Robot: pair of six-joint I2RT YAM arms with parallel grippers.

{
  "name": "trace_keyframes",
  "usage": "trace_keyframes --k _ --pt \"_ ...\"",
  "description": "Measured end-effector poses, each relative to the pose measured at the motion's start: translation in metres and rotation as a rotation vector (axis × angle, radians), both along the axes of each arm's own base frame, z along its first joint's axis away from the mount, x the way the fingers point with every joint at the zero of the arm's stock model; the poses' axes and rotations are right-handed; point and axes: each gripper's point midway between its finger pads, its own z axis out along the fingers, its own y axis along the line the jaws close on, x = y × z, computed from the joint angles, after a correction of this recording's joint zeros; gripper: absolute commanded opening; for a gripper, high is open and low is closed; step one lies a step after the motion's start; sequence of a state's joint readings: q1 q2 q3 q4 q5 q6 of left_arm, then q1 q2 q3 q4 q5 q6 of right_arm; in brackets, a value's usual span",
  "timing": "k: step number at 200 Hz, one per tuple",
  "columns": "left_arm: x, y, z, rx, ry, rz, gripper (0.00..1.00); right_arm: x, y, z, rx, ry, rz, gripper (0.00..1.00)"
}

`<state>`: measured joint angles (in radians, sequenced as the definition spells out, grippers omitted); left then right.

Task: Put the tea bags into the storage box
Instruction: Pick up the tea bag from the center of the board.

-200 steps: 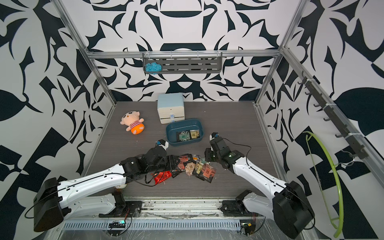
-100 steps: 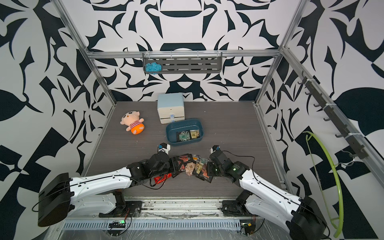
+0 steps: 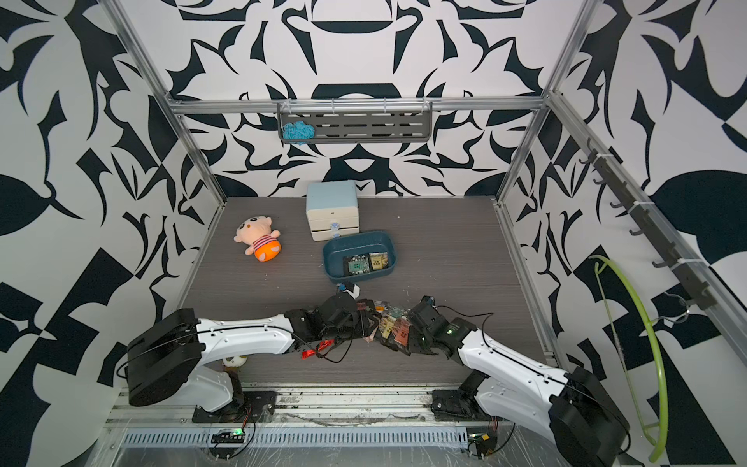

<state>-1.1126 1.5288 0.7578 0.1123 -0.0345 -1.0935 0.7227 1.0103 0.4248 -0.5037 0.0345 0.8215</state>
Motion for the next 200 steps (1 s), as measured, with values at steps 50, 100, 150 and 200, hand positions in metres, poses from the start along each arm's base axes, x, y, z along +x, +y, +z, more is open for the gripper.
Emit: trace_keyframes --k 50,100,150,200 --pt "-0.002 -0.024 -0.011 0.007 0.045 -0.058 0.30 -0.001 -0.006 -0.010 -0.042 0.019 -0.018 0.07" --pt "0.003 -0.035 -0.026 0.049 0.062 -0.063 0.26 0.011 -0.001 -0.011 -0.041 -0.013 -0.030 0.07" --pt "0.004 -0.036 -0.046 0.098 0.085 -0.064 0.26 0.016 0.003 -0.010 -0.034 -0.026 -0.032 0.07" --pt "0.002 -0.040 -0.049 0.096 0.096 -0.073 0.27 0.017 0.003 -0.010 -0.032 -0.028 -0.032 0.07"
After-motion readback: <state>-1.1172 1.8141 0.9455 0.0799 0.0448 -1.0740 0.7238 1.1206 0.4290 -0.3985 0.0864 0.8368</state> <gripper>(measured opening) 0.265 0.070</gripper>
